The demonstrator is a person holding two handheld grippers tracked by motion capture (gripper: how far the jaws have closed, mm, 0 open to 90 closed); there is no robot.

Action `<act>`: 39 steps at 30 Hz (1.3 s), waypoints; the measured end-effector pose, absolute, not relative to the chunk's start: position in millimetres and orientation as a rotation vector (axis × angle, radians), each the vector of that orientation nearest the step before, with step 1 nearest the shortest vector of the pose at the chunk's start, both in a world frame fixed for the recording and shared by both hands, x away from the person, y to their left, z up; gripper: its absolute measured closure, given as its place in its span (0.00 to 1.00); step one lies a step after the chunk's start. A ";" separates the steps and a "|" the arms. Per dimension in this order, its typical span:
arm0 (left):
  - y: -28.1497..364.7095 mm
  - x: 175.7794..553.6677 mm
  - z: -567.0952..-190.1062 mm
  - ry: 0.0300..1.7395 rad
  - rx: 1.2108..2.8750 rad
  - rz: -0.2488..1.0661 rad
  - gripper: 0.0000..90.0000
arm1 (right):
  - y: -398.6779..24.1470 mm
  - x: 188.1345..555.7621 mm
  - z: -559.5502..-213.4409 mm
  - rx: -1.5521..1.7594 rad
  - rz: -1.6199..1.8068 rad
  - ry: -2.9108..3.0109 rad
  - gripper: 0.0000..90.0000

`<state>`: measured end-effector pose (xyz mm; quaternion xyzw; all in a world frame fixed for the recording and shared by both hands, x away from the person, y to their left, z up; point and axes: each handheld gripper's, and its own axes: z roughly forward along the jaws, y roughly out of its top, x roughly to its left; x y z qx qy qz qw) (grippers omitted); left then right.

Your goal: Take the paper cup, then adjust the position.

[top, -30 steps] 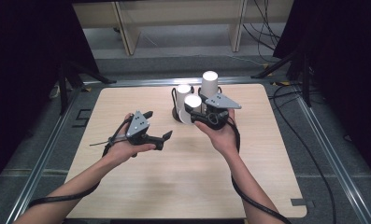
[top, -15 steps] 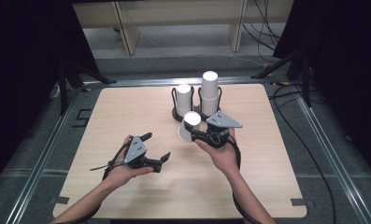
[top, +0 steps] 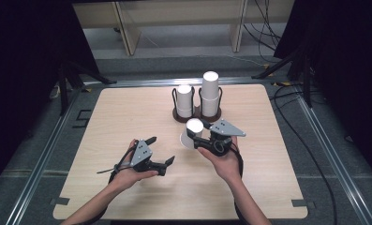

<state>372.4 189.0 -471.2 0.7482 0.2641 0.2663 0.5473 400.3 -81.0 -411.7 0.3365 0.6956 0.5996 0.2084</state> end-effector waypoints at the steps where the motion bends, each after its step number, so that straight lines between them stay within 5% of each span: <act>1: 188.7 372.6 -471.6 0.629 1.775 0.627 0.01 | -82.0 398.0 -411.5 0.968 1.654 1.936 0.40; 39: 171.6 379.6 -473.1 0.582 1.782 0.581 0.00 | -103.5 414.2 -419.0 1.197 1.763 1.877 0.40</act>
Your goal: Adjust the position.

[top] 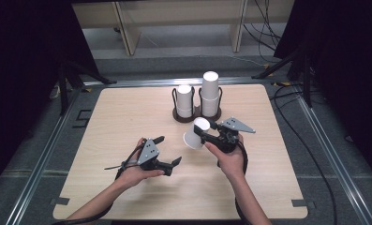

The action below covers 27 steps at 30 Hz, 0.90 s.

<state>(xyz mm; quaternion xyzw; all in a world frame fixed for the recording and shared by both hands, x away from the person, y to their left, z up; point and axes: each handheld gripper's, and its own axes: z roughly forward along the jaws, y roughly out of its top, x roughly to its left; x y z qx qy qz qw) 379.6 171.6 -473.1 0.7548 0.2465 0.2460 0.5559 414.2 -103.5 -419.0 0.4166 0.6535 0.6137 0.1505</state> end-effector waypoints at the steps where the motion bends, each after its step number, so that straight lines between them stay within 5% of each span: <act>1: 171.6 379.7 -473.1 0.582 1.782 0.582 0.00 | -106.5 415.8 -419.0 1.229 1.761 1.871 0.40; 27: 172.6 379.7 -473.8 0.583 1.778 0.585 0.00 | -148.7 445.8 -449.9 1.804 2.056 1.693 0.40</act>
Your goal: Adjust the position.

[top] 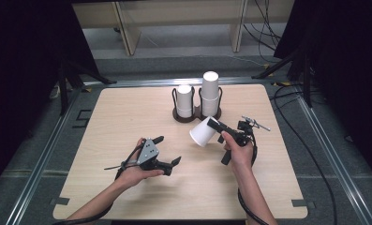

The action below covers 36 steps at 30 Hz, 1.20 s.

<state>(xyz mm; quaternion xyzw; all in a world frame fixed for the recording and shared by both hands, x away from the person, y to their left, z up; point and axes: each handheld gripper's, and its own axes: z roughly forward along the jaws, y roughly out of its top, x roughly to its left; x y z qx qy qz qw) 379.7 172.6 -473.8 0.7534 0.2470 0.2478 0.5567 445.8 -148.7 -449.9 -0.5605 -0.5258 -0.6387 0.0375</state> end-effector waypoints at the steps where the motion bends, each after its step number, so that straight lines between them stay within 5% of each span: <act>1: 172.5 379.8 -473.8 0.584 1.778 0.585 0.00 | -150.2 447.2 -451.4 -1.700 -1.976 -1.624 0.40; 36: 148.1 399.0 -468.2 0.473 1.736 0.544 0.00 | -156.1 454.4 -459.4 -1.731 -1.884 -1.431 0.40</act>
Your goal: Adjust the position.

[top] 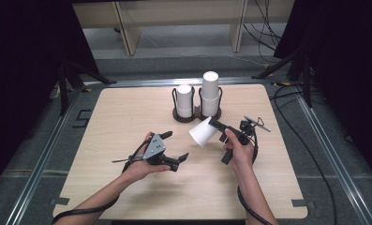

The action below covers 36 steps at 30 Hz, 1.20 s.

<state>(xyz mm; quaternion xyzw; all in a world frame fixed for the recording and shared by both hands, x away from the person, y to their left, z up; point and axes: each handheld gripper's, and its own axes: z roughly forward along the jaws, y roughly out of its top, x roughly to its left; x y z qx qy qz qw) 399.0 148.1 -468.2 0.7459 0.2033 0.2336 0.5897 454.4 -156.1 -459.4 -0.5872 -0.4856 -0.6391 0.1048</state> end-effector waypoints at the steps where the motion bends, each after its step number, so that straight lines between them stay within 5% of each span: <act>1: 145.6 400.8 -468.4 0.462 1.732 0.547 0.00 | -156.6 454.3 -458.9 -1.728 -1.878 -1.426 0.40; 36: 107.2 437.8 -474.3 0.442 1.761 0.511 0.00 | -156.8 457.4 -455.8 -1.728 -1.863 -1.396 0.40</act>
